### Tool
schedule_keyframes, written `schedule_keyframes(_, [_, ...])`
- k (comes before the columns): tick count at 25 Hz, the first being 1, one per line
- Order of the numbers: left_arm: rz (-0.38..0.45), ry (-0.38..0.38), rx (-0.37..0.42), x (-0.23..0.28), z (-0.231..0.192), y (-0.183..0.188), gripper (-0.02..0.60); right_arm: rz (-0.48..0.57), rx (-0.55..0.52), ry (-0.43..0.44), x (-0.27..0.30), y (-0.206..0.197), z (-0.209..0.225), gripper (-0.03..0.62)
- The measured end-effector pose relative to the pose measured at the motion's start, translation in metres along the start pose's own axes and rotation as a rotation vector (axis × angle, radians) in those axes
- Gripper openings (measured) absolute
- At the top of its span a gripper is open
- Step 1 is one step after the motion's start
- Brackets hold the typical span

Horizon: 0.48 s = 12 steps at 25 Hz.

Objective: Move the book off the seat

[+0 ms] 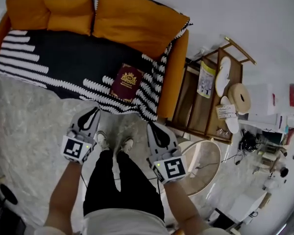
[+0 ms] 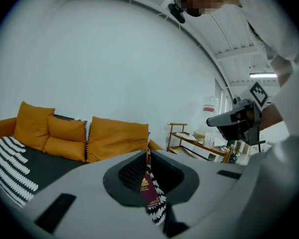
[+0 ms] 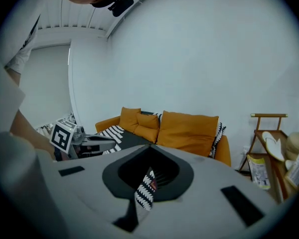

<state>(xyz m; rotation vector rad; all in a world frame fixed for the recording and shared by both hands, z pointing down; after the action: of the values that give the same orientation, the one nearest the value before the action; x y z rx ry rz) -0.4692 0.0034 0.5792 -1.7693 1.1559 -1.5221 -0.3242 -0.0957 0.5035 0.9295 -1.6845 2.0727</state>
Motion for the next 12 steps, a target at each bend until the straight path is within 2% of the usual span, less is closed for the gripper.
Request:
schedule_keyframes(2, [-0.001,-0.025,0.001,0.018,-0.002,-0.010,0.032,-0.003,0.004,0.005,0.016,-0.008,0.001,0.021])
schedule_keyframes(5, [-0.014,-0.055,0.002,0.041,-0.002,-0.027,0.095,-0.006,0.020,0.004,0.034,-0.023,0.006,0.021])
schedule_keyframes(12, [-0.102,-0.116,0.017,0.111,-0.022,-0.081,0.164,-0.032,0.048,0.015,0.075,-0.072,0.022,0.021])
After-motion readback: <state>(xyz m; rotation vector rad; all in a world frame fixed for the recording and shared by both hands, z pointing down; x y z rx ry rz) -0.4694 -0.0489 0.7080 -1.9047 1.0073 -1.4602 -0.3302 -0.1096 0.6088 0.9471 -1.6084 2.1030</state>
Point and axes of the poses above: the fingertips, and each gripper's own axes: x forward along the fingers, z to its right, y out of its top, the point moved 1 cm from there along -x, backward along the fingers, and after that the axes turned 14 degrees about -z, right-handed, at the moved point
